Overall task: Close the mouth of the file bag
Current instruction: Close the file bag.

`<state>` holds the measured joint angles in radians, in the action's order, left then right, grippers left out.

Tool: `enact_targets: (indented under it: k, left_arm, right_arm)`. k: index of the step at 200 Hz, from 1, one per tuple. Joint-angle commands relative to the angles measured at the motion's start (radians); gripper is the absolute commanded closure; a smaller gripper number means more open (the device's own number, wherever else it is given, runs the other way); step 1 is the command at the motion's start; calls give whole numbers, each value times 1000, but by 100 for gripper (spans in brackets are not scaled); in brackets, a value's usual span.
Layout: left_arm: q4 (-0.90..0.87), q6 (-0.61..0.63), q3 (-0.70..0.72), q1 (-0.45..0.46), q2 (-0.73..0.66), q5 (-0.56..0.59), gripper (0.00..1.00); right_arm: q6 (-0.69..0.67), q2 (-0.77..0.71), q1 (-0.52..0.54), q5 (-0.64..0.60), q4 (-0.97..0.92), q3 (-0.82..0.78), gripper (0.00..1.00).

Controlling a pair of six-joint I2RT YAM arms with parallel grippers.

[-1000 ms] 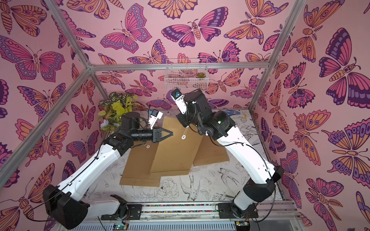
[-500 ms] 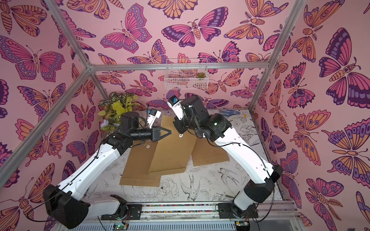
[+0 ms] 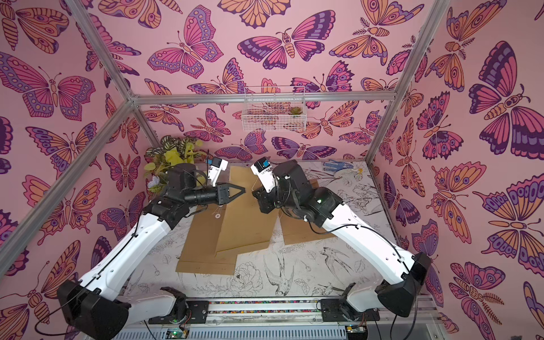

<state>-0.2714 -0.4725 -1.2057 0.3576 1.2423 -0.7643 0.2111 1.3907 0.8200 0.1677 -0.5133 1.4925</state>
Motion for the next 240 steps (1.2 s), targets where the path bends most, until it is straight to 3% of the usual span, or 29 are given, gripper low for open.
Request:
enact_targets:
  k: [1,42,118,201,240]
  left_arm:
    - [75,-31,-3,-12,-36,-9,100]
    - [105,-41,-4,-14,-53,-33,100]
    - [117,-41,6,-13,-50,-41,100]
    - [123,-40,18,-3,-43,-41,100]
    - [123,-38,16,-2,-50,-43,100]
  right_arm:
    - [92,-32,-6,50,127,-90,100]
    - [147,-51,-41,55,200,-196,100]
    - [172,-52,-52,78,242,-195,100]
    - [99,45,89,46,202,-42,100]
    - [100,71,99,61,203,-41,100]
